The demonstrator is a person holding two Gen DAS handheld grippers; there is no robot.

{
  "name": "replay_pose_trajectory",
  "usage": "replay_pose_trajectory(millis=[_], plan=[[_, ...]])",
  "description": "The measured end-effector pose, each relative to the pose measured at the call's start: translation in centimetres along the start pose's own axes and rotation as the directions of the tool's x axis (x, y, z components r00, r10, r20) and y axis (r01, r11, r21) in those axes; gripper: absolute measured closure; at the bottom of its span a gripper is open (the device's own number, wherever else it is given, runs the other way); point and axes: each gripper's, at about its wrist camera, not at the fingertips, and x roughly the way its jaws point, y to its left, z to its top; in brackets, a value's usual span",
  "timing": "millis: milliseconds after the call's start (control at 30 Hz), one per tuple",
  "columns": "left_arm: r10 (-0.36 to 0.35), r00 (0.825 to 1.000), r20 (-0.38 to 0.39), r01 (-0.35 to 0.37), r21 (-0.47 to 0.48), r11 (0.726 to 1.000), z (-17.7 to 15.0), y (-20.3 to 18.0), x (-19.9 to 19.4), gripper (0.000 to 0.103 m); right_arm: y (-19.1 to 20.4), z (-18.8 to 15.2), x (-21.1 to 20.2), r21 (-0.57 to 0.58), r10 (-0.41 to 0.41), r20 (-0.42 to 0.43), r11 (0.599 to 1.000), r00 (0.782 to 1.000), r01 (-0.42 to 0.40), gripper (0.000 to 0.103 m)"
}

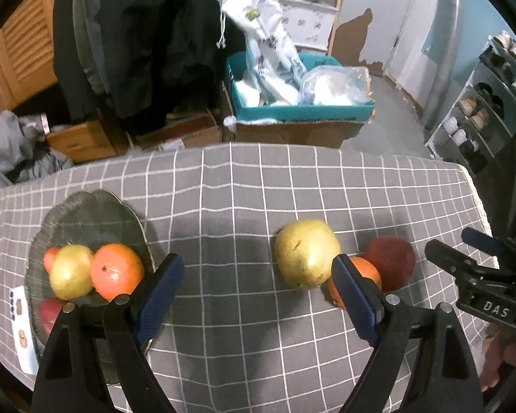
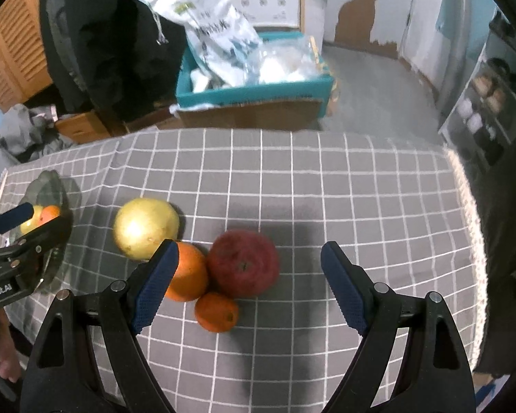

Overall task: Organize fruits
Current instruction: 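Lift both tools from the plate and move toward the yellow pear and red apple, then close the right tool on the red apple while the left tool grasps the yellow pear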

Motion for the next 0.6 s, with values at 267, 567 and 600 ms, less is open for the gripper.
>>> replay_pose_trajectory(millis=[267,567,600], plan=[[-0.011,0.999,-0.036,0.011,-0.018,1.000,0.3,0.0,2.3,0.014,-0.8,-0.1,4.2,0.056,0.022,-0.096,0.998,0.995,-0.017,0.018],[-0.022,0.998,-0.058,0.021,-0.022,1.000,0.6,-0.4,3.5,0.014,-1.8,-0.9,7.4,0.130,0.076,-0.175,0.990,0.982,-0.053,0.018],[-0.024,0.998,-0.059,0.022,-0.019,1.000,0.6,-0.5,3.6,0.014,-1.9,-0.9,7.6,0.135,0.082,-0.180,0.989,0.980,-0.058,0.018]])
